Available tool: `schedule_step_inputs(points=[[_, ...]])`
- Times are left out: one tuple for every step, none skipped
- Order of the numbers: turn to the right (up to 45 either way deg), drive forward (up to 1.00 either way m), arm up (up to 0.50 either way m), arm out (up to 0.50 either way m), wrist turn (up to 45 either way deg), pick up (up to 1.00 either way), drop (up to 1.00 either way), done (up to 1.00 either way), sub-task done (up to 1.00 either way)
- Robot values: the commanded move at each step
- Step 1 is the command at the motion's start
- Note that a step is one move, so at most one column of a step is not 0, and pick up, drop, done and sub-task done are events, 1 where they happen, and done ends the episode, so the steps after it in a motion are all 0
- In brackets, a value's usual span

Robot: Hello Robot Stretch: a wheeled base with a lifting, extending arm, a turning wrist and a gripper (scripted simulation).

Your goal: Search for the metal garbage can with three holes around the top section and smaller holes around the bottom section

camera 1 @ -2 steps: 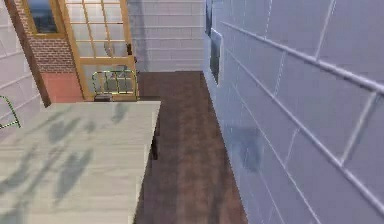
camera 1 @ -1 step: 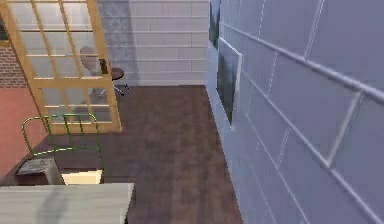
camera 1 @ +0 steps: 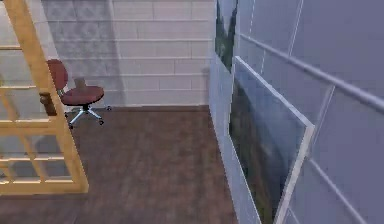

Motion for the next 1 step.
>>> schedule_step_inputs(points=[[-42.0,0.00,0.00,0.00,0.0,0.00,0.00,0.00,0.00]])
